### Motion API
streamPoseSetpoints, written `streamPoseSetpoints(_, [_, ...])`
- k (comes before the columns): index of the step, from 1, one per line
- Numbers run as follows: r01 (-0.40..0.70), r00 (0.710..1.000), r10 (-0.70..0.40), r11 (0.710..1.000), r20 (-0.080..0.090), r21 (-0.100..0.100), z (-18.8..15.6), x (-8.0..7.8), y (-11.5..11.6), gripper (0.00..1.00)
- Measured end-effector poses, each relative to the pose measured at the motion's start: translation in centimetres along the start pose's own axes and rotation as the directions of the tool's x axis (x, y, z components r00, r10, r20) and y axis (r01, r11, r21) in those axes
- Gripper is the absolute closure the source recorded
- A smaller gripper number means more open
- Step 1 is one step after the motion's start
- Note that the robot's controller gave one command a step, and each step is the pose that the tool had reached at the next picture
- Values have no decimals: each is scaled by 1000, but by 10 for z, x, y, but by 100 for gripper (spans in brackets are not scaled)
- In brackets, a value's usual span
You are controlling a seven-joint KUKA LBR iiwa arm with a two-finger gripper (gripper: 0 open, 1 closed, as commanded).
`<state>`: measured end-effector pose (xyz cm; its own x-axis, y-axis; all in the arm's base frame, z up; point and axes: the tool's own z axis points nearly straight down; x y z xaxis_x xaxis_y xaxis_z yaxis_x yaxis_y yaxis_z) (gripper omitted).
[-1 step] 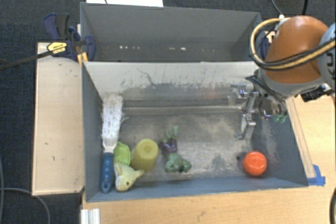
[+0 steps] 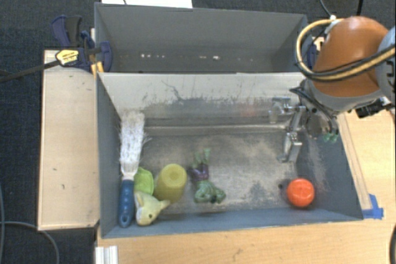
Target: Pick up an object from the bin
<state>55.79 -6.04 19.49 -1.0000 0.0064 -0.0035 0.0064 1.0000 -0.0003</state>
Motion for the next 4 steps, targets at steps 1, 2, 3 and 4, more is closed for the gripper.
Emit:
streamPoseSetpoints(1, [41,999,-41,999,6,1,55,7,45,0])
streamPoseSetpoints(2, [297,955,-297,955,-1,-1,90,34,44,100])
streamPoseSetpoints(3, [298,954,-298,954,-1,-1,90,34,45,0])
streamPoseSetpoints(4, [299,954,-299,954,-1,-1,90,34,45,0])
